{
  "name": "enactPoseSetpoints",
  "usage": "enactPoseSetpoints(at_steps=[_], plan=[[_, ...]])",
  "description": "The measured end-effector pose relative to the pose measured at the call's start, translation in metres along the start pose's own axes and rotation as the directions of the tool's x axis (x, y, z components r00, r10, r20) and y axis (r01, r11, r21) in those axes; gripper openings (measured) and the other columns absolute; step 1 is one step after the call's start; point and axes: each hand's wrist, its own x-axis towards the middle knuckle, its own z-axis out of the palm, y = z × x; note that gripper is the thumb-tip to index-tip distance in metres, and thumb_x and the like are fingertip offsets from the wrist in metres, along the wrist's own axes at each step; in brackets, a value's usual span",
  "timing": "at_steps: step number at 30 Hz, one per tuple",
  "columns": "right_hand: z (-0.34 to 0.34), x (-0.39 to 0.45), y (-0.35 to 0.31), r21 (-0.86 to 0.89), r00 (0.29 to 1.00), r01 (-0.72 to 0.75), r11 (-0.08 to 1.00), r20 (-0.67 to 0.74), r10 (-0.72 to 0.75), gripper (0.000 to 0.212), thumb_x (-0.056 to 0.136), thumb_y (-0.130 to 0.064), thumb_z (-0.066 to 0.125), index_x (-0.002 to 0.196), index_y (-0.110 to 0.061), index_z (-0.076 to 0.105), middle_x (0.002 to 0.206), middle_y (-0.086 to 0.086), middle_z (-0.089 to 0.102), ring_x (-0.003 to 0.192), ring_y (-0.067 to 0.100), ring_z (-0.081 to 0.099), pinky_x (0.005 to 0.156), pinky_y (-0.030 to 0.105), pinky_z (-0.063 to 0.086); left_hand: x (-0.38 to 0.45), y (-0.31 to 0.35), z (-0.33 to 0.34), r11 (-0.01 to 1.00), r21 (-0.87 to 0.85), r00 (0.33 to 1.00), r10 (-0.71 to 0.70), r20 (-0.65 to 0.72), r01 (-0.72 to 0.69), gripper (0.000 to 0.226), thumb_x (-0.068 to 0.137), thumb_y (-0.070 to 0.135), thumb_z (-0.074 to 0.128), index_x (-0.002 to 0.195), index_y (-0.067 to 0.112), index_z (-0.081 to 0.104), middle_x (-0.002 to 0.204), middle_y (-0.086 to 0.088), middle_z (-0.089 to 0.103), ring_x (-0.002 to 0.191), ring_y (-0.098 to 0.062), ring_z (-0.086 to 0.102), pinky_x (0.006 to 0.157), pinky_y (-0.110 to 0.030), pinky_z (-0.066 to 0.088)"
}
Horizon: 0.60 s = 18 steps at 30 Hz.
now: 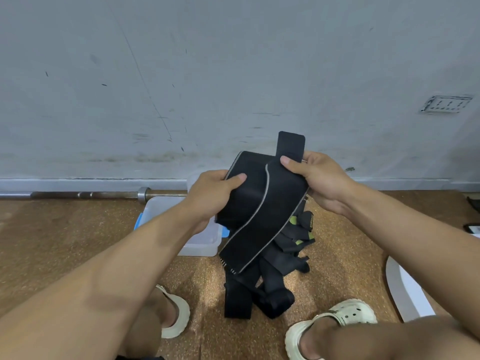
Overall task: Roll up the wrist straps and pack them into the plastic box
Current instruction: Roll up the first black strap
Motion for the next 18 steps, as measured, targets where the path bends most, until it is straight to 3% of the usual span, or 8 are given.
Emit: enactPoseSetpoints(at_steps=[5, 8, 11, 13, 15, 18], plan=[[-0.010, 0.000, 0.004, -0.102, 0.989, -0.055, 0.993, 0.135, 0.068, 0.028, 0.101, -0.014, 0.060, 0.127, -0.003, 0.067, 0.119, 0.012, 0.075, 0.104, 0.021, 0.074, 0.085, 0.027, 0.061, 0.004, 0.000, 0.000, 0.998, 0.007, 0.994, -0.055, -0.091, 0.056, 0.020, 0.101, 0.028, 0.064, 0.094, 0.014, 0.076, 0.091, -0.004, 0.080, 0.082, -0.020, 0.075, 0.065, -0.026, 0.057], [-0.020, -0.001, -0.001, -0.170, 0.968, -0.093, 0.981, 0.215, 0.129, 0.023, 0.102, -0.013, 0.058, 0.119, -0.005, 0.070, 0.112, 0.011, 0.077, 0.097, 0.017, 0.075, 0.077, 0.023, 0.059, 0.006, 0.003, -0.004, 0.995, 0.072, 0.991, -0.064, -0.121, 0.073, 0.021, 0.100, 0.028, 0.064, 0.097, 0.011, 0.076, 0.093, -0.007, 0.078, 0.086, -0.025, 0.074, 0.072, -0.033, 0.059], [-0.036, -0.003, -0.007, -0.249, 0.946, -0.146, 0.957, 0.248, 0.208, 0.027, 0.100, -0.016, 0.057, 0.120, -0.004, 0.071, 0.110, 0.009, 0.078, 0.096, 0.017, 0.075, 0.074, 0.021, 0.058, 0.011, 0.004, -0.016, 0.991, 0.119, 0.954, -0.022, -0.299, 0.060, 0.021, 0.102, 0.027, 0.060, 0.102, 0.009, 0.071, 0.098, -0.007, 0.072, 0.087, -0.026, 0.067, 0.071, -0.032, 0.054], [-0.043, -0.005, -0.006, -0.265, 0.928, -0.169, 0.949, 0.283, 0.244, 0.032, 0.095, -0.017, 0.059, 0.123, -0.004, 0.069, 0.111, 0.009, 0.078, 0.096, 0.017, 0.075, 0.075, 0.021, 0.058, 0.016, 0.002, -0.027, 0.999, -0.010, 0.924, -0.051, -0.379, 0.052, 0.018, 0.102, 0.025, 0.059, 0.097, 0.010, 0.068, 0.096, -0.008, 0.071, 0.088, -0.028, 0.067, 0.077, -0.035, 0.055], [-0.041, -0.007, 0.000, -0.298, 0.902, -0.176, 0.938, 0.333, 0.275, 0.039, 0.090, -0.016, 0.063, 0.127, -0.005, 0.067, 0.118, 0.010, 0.076, 0.104, 0.021, 0.074, 0.081, 0.024, 0.059, 0.016, 0.000, -0.030, 0.975, -0.201, 0.929, -0.163, -0.332, 0.099, 0.014, 0.103, 0.023, 0.058, 0.099, 0.010, 0.064, 0.096, -0.010, 0.069, 0.087, -0.028, 0.067, 0.076, -0.036, 0.056], [-0.026, -0.008, 0.018, -0.428, 0.876, -0.106, 0.897, 0.387, 0.288, 0.052, 0.084, -0.019, 0.072, 0.133, -0.009, 0.064, 0.129, 0.009, 0.072, 0.120, 0.027, 0.068, 0.100, 0.037, 0.056, 0.017, 0.002, -0.024, 0.920, -0.359, 0.935, -0.257, -0.243, 0.160, 0.018, 0.104, 0.019, 0.057, 0.118, 0.008, 0.059, 0.109, -0.010, 0.068, 0.093, -0.026, 0.067, 0.079, -0.036, 0.057]])
